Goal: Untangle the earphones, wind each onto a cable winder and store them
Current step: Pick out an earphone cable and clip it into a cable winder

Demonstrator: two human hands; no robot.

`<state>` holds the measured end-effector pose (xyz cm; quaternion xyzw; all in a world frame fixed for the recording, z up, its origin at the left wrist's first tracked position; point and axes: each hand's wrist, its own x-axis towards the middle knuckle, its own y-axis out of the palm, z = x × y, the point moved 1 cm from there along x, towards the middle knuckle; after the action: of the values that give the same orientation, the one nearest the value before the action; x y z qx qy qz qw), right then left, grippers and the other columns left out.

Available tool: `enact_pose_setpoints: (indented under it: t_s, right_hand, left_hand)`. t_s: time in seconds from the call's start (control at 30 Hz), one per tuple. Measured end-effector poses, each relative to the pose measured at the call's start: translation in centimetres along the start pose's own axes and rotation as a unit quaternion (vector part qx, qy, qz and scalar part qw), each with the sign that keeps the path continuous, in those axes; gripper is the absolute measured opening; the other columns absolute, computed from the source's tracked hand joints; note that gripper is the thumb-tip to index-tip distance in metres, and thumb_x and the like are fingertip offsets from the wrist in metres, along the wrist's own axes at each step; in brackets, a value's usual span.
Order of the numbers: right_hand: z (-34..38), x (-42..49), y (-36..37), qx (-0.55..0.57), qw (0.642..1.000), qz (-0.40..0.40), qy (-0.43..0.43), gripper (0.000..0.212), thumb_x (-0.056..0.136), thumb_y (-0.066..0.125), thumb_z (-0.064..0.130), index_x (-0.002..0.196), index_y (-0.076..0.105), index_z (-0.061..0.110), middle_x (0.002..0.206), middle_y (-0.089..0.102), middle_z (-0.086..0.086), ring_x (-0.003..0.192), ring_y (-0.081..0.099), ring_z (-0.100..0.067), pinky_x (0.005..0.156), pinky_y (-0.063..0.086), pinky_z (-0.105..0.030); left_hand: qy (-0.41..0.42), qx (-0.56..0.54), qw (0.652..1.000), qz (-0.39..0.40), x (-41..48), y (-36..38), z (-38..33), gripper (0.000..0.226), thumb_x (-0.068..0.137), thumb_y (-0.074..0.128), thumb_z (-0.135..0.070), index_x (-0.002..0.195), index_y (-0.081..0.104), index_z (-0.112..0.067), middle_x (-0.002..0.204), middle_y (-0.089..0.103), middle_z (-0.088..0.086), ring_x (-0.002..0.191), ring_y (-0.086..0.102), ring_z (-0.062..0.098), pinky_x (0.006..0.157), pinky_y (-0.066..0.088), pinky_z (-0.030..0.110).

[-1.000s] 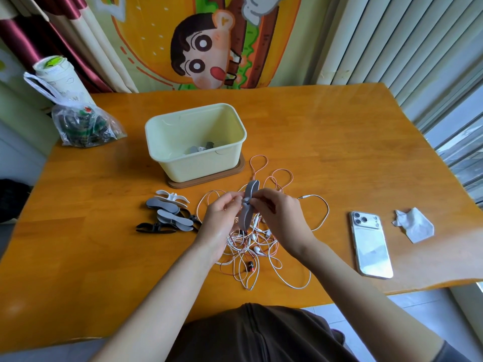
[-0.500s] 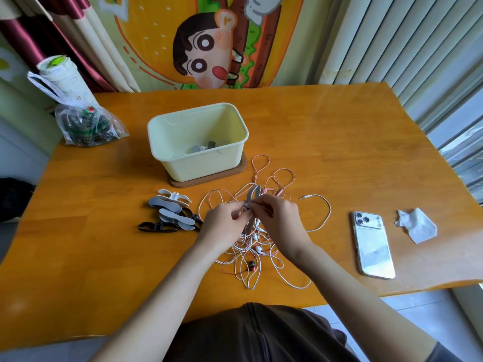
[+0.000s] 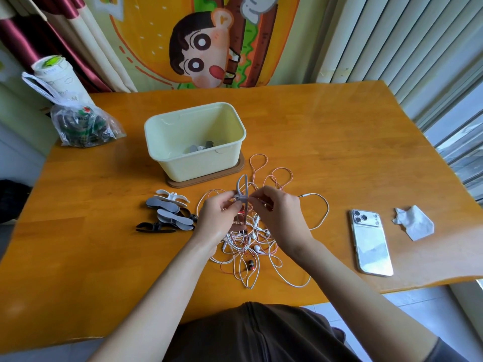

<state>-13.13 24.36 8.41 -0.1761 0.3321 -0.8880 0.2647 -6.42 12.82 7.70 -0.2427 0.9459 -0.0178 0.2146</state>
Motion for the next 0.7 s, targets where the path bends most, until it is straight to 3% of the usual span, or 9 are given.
enact_pose_setpoints:
  t_s: [0.13, 0.27, 0.4, 0.5, 0.6, 0.7]
  right_hand:
    - [-0.1, 0.0, -0.1, 0.001, 1.0, 0.005, 0.007, 0.01, 0.091, 0.06, 0.015, 0.096, 0.066, 0.008, 0.081, 0.059, 0.009, 0.072, 0.059, -0.008, 0.066, 0.05, -0.017]
    - [-0.2, 0.1, -0.5, 0.009, 1.0, 0.004, 0.008, 0.007, 0.091, 0.06, 0.015, 0.093, 0.065, 0.01, 0.077, 0.057, 0.011, 0.07, 0.059, -0.007, 0.066, 0.049, -0.018]
    - [-0.2, -0.1, -0.5, -0.014, 0.999, 0.034, -0.019, 0.01, 0.091, 0.061, 0.016, 0.096, 0.066, 0.009, 0.082, 0.061, 0.006, 0.073, 0.059, -0.009, 0.067, 0.05, -0.017]
    - [-0.4, 0.2, -1.0, -0.027, 0.997, 0.048, -0.047, 0.009, 0.089, 0.064, 0.015, 0.094, 0.066, 0.008, 0.081, 0.061, 0.004, 0.068, 0.055, -0.006, 0.063, 0.045, -0.012]
    - [-0.7, 1.1, -1.8, -0.041, 0.994, 0.077, -0.07, 0.008, 0.087, 0.066, 0.016, 0.091, 0.067, 0.008, 0.079, 0.061, 0.003, 0.068, 0.054, -0.008, 0.062, 0.043, -0.013]
    - [-0.9, 2.1, -2.7, -0.065, 0.991, 0.079, -0.091, 0.009, 0.085, 0.068, 0.018, 0.088, 0.068, 0.01, 0.08, 0.062, 0.003, 0.07, 0.054, -0.011, 0.062, 0.044, -0.022]
  left_hand:
    - [-0.018, -0.038, 0.999, 0.023, 0.0, -0.2, 0.0, 0.03, 0.098, 0.05, -0.009, 0.127, 0.059, -0.009, 0.113, 0.064, 0.012, 0.089, 0.064, 0.019, 0.073, 0.06, 0.037]
    - [-0.022, -0.064, 0.996, 0.052, -0.2, -0.1, -0.4, 0.019, 0.096, 0.056, -0.02, 0.111, 0.065, -0.013, 0.111, 0.064, 0.019, 0.086, 0.063, 0.017, 0.077, 0.059, 0.041]
    - [0.003, 0.0, 1.0, 0.024, 0.1, -0.2, -0.5, 0.01, 0.094, 0.058, -0.027, 0.099, 0.062, -0.02, 0.098, 0.07, 0.01, 0.083, 0.067, 0.017, 0.076, 0.058, 0.034]
    - [0.012, 0.044, 0.999, 0.021, 0.3, -0.4, -0.4, 0.005, 0.094, 0.059, -0.026, 0.096, 0.062, -0.023, 0.094, 0.07, 0.006, 0.085, 0.067, 0.015, 0.069, 0.048, 0.024]
    - [0.017, 0.075, 0.997, 0.03, 0.5, -0.7, -0.1, 0.005, 0.092, 0.061, -0.025, 0.096, 0.064, -0.022, 0.092, 0.07, 0.008, 0.089, 0.067, 0.021, 0.079, 0.05, 0.032]
    - [0.018, 0.106, 0.992, 0.063, 0.3, -0.9, 0.1, 0.008, 0.092, 0.062, -0.023, 0.099, 0.065, -0.021, 0.092, 0.069, 0.007, 0.088, 0.066, 0.019, 0.082, 0.048, 0.03]
